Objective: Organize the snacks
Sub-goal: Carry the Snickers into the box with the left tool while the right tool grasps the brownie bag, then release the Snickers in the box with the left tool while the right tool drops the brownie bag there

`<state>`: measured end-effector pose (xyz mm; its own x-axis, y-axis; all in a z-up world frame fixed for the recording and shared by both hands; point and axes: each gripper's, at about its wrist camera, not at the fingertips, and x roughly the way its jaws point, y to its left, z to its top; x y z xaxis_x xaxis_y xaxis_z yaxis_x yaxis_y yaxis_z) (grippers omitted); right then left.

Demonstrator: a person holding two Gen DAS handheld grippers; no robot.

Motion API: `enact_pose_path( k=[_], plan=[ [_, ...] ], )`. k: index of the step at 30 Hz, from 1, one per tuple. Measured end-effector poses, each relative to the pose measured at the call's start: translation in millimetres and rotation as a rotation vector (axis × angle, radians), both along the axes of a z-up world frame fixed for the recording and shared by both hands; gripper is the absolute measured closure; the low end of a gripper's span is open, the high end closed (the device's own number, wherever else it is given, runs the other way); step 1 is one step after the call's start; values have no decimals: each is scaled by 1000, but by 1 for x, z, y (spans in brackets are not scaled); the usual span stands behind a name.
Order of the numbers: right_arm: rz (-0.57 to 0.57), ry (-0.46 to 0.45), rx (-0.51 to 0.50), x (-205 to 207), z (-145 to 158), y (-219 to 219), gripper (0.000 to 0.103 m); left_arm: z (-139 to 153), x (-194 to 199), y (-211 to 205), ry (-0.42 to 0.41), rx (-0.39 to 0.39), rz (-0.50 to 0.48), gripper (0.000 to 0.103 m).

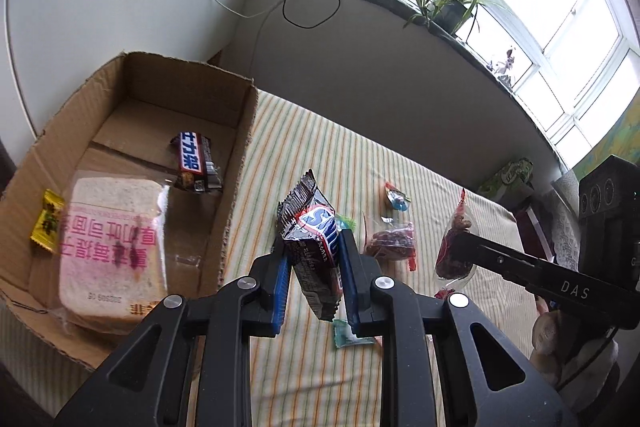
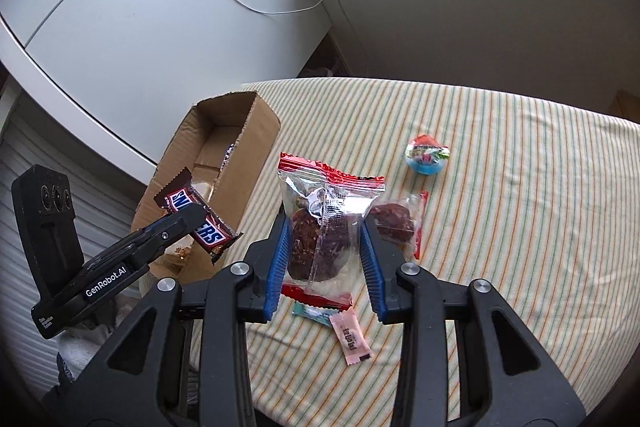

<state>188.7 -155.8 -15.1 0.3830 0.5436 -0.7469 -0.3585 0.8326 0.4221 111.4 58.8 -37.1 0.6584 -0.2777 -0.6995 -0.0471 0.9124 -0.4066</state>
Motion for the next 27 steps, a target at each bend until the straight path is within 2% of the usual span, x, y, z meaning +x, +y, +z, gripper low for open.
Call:
enact_pose_path(
  k=[6, 13, 21, 27],
  plan=[
    [67, -55, -48, 5, 15, 46, 67, 11, -1, 34, -17, 29, 47, 82],
    [156, -122, -108, 5, 25, 106, 67, 17, 1, 74, -19, 106, 98, 82],
    [236, -115, -111, 6, 20, 157, 67, 17, 8, 110, -8, 133, 147, 82],
    [268, -82, -98, 6, 9, 175, 67, 13, 19, 124, 8, 131, 176, 82]
  ],
)
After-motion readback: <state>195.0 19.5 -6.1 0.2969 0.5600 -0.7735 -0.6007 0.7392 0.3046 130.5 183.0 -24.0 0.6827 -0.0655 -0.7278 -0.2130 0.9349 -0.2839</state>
